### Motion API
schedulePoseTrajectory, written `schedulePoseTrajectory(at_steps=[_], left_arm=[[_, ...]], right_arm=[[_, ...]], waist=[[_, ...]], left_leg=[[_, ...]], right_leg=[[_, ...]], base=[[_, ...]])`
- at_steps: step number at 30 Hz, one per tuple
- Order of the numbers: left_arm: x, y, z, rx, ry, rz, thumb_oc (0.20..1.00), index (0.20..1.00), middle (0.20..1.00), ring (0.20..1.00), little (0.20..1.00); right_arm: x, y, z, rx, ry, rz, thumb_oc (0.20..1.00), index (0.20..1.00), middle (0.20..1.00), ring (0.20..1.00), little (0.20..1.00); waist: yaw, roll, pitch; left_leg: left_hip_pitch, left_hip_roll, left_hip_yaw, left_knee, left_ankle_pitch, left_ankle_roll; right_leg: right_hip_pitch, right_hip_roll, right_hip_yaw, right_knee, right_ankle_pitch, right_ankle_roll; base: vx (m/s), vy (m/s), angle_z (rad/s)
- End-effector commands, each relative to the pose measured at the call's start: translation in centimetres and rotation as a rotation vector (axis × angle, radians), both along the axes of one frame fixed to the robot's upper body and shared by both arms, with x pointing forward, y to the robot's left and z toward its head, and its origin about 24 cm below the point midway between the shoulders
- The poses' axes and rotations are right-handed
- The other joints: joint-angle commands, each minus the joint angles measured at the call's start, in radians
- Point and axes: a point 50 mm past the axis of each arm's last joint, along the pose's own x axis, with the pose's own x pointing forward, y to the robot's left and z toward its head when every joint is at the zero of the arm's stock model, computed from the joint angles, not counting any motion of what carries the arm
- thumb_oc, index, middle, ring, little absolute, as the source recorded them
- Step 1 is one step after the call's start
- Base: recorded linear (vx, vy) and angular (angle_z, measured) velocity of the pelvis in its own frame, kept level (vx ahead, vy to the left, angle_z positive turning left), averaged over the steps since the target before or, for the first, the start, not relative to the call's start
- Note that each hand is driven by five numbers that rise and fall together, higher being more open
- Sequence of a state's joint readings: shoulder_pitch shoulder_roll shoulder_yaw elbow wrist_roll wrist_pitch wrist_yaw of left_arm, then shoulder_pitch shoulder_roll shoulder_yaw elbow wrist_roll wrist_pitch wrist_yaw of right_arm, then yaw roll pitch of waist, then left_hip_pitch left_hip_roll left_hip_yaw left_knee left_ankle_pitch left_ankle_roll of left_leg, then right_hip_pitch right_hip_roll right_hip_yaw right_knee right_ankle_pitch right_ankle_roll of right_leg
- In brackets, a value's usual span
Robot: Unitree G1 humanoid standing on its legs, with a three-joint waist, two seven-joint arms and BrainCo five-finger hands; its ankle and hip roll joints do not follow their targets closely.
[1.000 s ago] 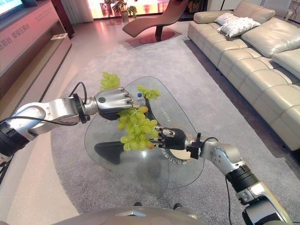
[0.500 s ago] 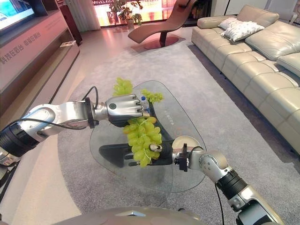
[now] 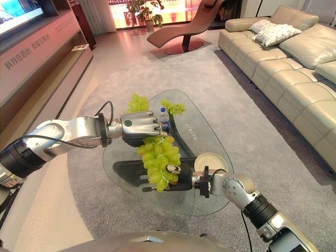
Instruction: Pick up fruits into the plate
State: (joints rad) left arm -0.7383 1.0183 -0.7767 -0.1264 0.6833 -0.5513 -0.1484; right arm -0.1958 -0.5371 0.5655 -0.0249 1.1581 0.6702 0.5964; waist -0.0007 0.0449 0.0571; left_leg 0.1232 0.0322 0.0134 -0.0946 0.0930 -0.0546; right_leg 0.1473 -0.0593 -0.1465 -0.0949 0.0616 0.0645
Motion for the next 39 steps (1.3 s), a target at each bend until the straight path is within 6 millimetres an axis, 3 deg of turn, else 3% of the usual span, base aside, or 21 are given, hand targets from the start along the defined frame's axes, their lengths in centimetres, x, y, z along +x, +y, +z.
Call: schedulePoseTrajectory(at_steps=[1,29,30,31,39], left_arm=[[-0.1,-0.9,1.5,-0.094,0.004,-0.044,0.200,0.200,0.200,0.200,0.200],[-0.1,-0.1,0.5,-0.138,0.031,0.027,0.200,0.200,0.200,0.200,0.200],[0.0,0.1,0.5,-0.149,0.039,0.046,0.523,0.523,0.523,0.523,0.523],[0.1,0.3,0.4,-0.162,0.046,0.066,1.000,1.000,1.000,1.000,1.000],[0.9,2.1,-1.0,-0.287,0.127,0.237,1.000,1.000,1.000,1.000,1.000]], right_arm=[[0.7,2.3,4.1,0.236,-0.122,-0.003,0.200,0.200,0.200,0.200,0.200],[1.1,1.0,3.1,0.167,-0.140,-0.093,0.200,0.200,0.200,0.200,0.200],[1.3,0.7,3.1,0.151,-0.158,-0.100,0.200,0.200,0.200,0.200,0.200],[1.4,0.4,3.1,0.138,-0.176,-0.107,0.200,0.200,0.200,0.200,0.200],[3.0,-2.3,3.0,0.001,-0.331,-0.227,0.200,0.200,0.200,0.200,0.200]], waist=[[0.022,-0.048,0.012],[0.023,-0.053,0.014],[0.023,-0.054,0.013],[0.023,-0.054,0.013],[0.022,-0.062,0.014]], left_leg=[[0.076,-0.029,0.035,0.016,-0.189,0.018],[0.085,-0.024,0.039,0.013,-0.190,0.017],[0.085,-0.024,0.039,0.013,-0.190,0.017],[0.085,-0.023,0.039,0.012,-0.190,0.017],[0.090,-0.020,0.043,0.011,-0.191,0.018]], right_leg=[[0.044,-0.046,-0.047,0.019,-0.093,0.068],[0.049,-0.043,-0.043,0.017,-0.093,0.068],[0.049,-0.043,-0.043,0.017,-0.093,0.068],[0.049,-0.043,-0.043,0.016,-0.093,0.067],[0.052,-0.040,-0.040,0.016,-0.092,0.066]], base=[[0.00,0.000,0.00],[0.00,0.000,0.00],[0.00,0.000,0.00],[0.00,0.000,0.00],[0.01,-0.003,0.00]])
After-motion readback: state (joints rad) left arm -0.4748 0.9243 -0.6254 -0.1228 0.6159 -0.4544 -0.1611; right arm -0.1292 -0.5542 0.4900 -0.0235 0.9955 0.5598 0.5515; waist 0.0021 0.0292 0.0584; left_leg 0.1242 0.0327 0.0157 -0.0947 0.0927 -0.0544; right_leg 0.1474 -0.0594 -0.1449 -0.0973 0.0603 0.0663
